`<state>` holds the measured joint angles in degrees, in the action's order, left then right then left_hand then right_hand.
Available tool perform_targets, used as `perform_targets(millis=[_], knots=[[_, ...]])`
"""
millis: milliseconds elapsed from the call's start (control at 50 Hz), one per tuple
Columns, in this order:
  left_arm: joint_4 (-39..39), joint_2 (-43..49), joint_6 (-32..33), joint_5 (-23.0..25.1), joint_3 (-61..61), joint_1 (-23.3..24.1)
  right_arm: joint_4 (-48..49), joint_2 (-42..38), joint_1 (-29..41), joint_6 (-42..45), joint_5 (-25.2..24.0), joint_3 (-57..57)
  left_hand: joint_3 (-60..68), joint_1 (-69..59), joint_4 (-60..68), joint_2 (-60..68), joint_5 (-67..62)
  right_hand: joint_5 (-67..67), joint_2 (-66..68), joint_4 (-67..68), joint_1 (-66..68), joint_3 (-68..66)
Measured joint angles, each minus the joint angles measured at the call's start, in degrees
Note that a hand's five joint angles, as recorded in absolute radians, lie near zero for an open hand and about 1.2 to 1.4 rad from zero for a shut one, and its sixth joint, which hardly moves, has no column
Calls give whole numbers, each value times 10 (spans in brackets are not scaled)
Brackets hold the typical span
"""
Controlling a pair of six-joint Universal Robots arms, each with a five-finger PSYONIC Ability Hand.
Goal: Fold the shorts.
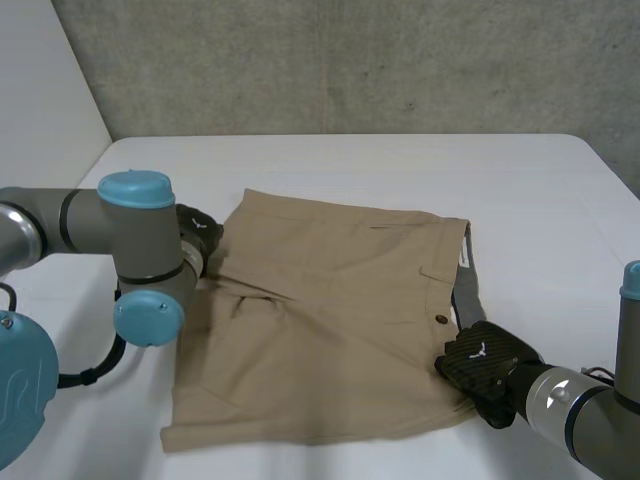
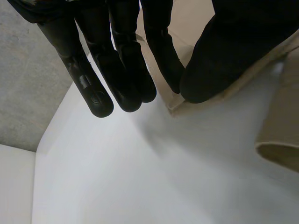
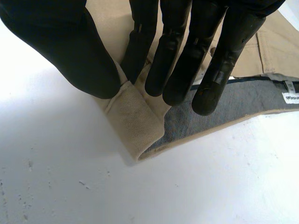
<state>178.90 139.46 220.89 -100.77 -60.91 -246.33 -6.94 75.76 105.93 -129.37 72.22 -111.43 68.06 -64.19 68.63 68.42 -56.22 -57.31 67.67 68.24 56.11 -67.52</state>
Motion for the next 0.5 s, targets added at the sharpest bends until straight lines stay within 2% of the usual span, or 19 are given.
perform_targets(millis=[80, 100, 140, 200, 360, 500], knots=[[0, -10, -2, -6, -11, 5, 0, 0, 1, 0, 0, 0, 0, 0, 0, 0, 0, 0, 0, 0, 0, 0], [0, -13, -3, -8, -14, 6, 0, 0, 1, 0, 0, -1, -47, 24, -46, -49, 31, 0, 0, 0, 0, 0], [1, -17, -4, -11, -19, 7, 0, 0, 1, -1, -1, -1, -226, 220, -233, -231, 210, 0, 0, 0, 0, 0], [2, -40, -9, -20, -36, 9, 2, 0, 1, -8, -2, 0, -371, 355, -381, -379, 357, 0, 0, 0, 0, 0], [6, -139, -58, -26, -106, 9, 23, 0, -4, -45, -4, 4, -418, 375, -432, -423, 409, 0, 0, 0, 0, 0], [-5, -282, -155, -22, -225, 24, 69, 0, -7, -75, -4, 1, -427, 376, -441, -432, 420, 0, 0, 0, 0, 0]])
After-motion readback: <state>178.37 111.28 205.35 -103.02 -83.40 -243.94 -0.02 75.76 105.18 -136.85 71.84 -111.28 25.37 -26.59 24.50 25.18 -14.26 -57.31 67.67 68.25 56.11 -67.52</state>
